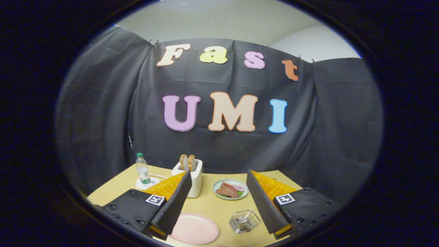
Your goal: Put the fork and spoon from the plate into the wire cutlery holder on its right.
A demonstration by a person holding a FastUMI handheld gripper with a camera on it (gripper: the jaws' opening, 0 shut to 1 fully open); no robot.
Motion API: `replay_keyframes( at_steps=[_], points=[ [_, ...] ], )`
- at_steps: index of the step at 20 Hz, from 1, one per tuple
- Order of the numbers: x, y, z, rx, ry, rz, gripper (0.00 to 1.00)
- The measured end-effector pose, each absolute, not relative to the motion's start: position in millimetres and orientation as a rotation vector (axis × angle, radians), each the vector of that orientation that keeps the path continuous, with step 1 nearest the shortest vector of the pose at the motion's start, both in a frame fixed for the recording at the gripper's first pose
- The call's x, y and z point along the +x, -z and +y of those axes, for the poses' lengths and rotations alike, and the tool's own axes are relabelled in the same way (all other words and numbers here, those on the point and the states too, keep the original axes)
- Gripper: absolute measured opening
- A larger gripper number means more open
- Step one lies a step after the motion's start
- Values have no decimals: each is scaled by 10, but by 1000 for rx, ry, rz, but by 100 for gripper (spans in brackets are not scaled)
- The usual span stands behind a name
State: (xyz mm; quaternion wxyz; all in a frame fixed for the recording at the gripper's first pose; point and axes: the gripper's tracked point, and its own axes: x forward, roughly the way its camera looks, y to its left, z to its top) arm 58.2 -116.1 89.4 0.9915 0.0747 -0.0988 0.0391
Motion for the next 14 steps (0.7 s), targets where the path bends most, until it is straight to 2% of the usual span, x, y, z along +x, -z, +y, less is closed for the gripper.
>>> replay_keyframes(
  at_steps=[14],
  points=[
    [473,-668,-1319,187,-13,-144,100]
  ],
)
